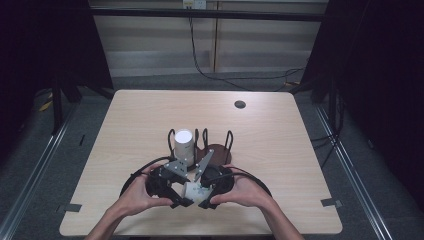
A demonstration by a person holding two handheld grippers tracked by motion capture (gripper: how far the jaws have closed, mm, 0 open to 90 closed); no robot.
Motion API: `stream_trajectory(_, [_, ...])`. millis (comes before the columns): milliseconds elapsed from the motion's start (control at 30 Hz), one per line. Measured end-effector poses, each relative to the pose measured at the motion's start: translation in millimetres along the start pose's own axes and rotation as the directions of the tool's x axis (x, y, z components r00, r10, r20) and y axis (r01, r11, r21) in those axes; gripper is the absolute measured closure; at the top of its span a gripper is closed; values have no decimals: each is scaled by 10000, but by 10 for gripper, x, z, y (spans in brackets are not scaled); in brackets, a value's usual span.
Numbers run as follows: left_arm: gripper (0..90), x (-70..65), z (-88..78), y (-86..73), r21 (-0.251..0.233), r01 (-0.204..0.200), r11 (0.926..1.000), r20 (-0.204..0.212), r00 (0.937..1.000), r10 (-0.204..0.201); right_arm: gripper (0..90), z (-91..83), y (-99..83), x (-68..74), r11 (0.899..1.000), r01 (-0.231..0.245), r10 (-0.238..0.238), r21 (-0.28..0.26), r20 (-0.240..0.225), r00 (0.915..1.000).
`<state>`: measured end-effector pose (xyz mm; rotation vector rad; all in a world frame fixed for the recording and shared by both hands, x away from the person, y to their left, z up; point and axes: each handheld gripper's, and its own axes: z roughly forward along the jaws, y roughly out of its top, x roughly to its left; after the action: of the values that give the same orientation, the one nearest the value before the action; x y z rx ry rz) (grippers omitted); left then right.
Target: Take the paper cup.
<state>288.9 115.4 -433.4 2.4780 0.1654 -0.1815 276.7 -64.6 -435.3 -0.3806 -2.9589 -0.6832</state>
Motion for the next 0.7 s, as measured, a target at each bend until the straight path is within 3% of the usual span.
stream_trajectory(700, [364,-8,3,4,60,75,10000,289,9996,-77,319,16,-2,14,9991,264,-269,-329,-161,9995])
